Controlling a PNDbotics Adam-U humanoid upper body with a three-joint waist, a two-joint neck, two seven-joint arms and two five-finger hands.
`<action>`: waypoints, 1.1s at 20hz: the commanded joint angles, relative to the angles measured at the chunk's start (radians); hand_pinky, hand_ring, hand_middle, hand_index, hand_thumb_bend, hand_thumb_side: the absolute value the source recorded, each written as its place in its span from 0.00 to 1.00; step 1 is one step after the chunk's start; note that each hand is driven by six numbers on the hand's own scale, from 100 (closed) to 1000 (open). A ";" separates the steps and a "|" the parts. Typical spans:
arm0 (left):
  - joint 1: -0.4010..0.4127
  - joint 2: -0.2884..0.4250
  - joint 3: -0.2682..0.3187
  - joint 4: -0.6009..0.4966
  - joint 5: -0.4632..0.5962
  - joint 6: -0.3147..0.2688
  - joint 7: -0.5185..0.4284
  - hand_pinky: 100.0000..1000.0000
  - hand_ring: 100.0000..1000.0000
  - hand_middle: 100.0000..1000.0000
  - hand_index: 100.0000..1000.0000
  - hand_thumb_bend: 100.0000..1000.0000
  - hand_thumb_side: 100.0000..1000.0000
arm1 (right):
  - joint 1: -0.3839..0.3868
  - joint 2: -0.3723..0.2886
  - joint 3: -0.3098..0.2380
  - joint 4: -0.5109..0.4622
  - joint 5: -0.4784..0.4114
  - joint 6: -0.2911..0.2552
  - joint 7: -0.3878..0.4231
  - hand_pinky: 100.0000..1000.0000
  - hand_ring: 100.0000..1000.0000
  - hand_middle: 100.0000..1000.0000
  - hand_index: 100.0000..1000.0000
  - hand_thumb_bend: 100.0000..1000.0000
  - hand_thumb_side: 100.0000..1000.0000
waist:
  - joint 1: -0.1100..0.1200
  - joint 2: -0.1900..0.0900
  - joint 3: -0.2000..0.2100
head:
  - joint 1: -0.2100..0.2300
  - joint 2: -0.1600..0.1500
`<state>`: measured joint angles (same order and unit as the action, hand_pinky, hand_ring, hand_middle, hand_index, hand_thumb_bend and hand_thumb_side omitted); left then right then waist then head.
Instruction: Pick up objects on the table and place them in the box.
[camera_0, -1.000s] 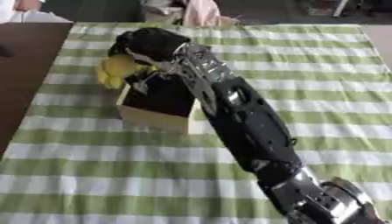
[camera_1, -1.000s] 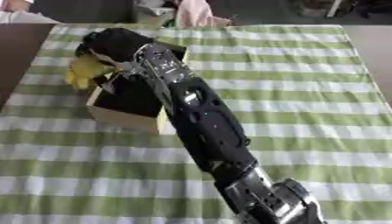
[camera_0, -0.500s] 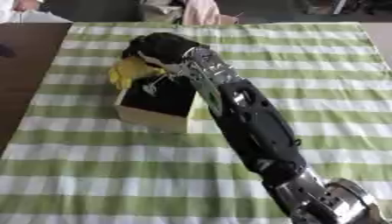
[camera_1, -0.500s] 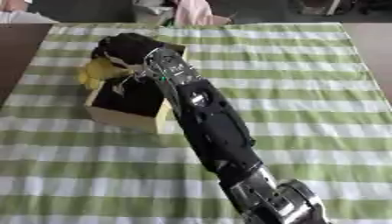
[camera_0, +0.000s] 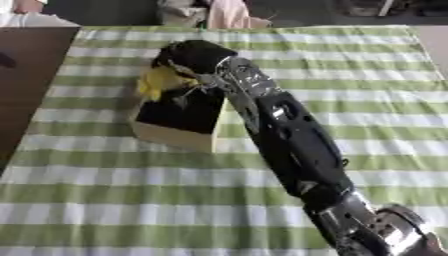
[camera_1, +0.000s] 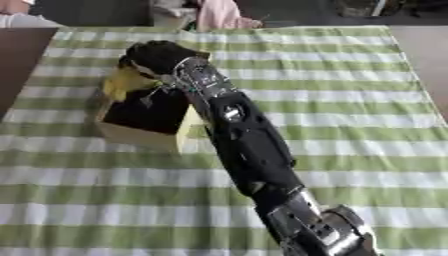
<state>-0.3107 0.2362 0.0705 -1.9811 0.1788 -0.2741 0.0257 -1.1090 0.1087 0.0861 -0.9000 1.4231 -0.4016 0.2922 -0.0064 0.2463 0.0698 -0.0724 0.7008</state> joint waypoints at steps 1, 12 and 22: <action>-0.008 0.011 0.007 -0.019 0.002 0.001 -0.003 0.42 0.97 0.83 0.66 0.00 0.72 | -0.023 -0.007 -0.001 -0.011 0.020 -0.006 0.003 0.87 0.77 0.74 0.86 0.00 0.24 | 0.007 -0.015 0.001 | 0.000 -0.008; -0.005 0.009 0.007 -0.019 0.003 0.003 -0.005 0.42 0.97 0.83 0.66 0.00 0.72 | -0.039 -0.004 0.005 -0.028 0.174 -0.027 0.033 0.98 0.89 0.84 0.90 0.20 0.43 | 0.004 -0.019 0.002 | 0.000 -0.003; -0.003 0.008 0.007 -0.019 0.004 0.005 -0.007 0.43 0.97 0.83 0.66 0.00 0.72 | -0.042 -0.005 -0.012 -0.084 0.227 -0.023 0.007 0.98 0.89 0.83 0.89 0.14 0.41 | 0.004 -0.024 -0.002 | 0.000 0.000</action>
<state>-0.3078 0.2355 0.0705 -1.9811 0.1808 -0.2696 0.0211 -1.1267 0.1090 0.0817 -0.9513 1.6519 -0.4285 0.3069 -0.0073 0.2452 0.0678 -0.0725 0.7010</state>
